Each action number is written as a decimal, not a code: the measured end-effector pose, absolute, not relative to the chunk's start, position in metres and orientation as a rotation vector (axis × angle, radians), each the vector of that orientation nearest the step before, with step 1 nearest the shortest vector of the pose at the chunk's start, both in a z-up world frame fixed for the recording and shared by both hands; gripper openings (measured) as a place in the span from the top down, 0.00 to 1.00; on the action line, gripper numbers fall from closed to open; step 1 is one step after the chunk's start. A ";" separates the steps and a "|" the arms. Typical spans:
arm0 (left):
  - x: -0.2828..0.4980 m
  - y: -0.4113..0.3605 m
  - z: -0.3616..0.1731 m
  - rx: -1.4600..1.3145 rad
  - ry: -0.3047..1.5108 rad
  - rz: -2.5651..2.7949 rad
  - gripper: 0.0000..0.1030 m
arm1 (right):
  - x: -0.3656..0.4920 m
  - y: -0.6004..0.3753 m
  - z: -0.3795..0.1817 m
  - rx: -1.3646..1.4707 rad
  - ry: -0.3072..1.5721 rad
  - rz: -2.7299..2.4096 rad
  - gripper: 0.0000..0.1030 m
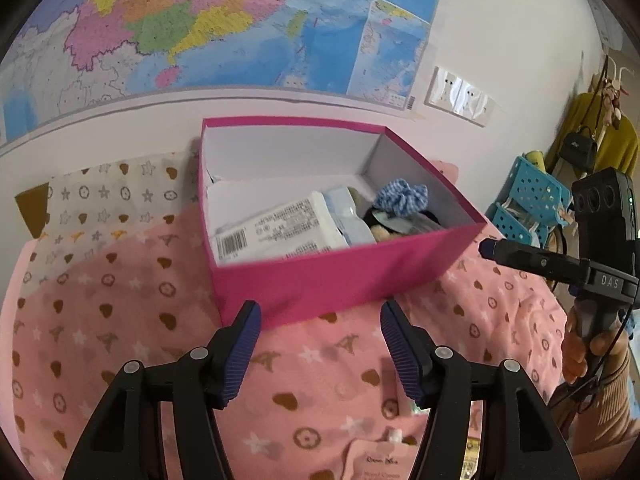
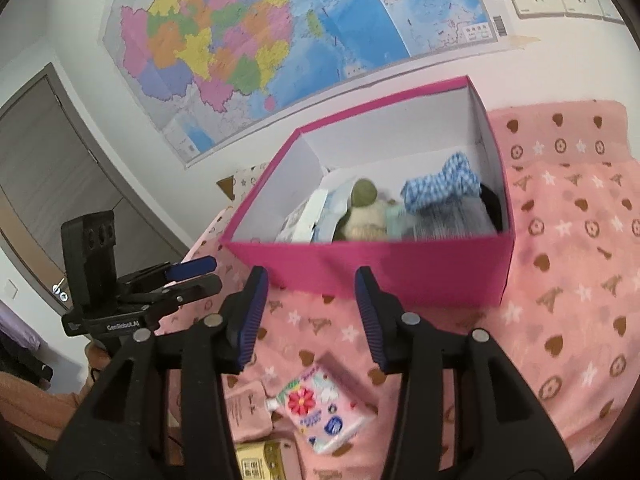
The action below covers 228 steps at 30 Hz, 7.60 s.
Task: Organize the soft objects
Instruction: 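Grasp the floral pink tissue pack with the right tool, then place the floral tissue pack into the pink box and release, then grasp the pink hand cream pouch on the bed with the right tool, then carry the hand cream pouch over the magenta box and open the right tool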
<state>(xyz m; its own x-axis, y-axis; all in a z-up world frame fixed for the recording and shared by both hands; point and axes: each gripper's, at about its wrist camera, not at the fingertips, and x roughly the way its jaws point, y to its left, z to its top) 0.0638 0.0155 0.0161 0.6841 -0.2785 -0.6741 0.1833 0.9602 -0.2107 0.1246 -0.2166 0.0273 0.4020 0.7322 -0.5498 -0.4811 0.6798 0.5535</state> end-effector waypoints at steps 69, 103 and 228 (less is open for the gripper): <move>0.065 -0.069 0.024 -0.085 0.816 -0.556 0.62 | 0.092 -0.220 0.024 0.249 0.888 0.710 0.63; 0.213 -0.065 0.024 -0.171 0.910 -0.457 0.62 | 0.249 -0.219 0.022 0.290 0.940 0.601 0.63; 0.139 -0.053 0.059 -0.124 0.806 -0.512 0.73 | 0.174 -0.231 0.065 0.305 0.741 0.741 0.58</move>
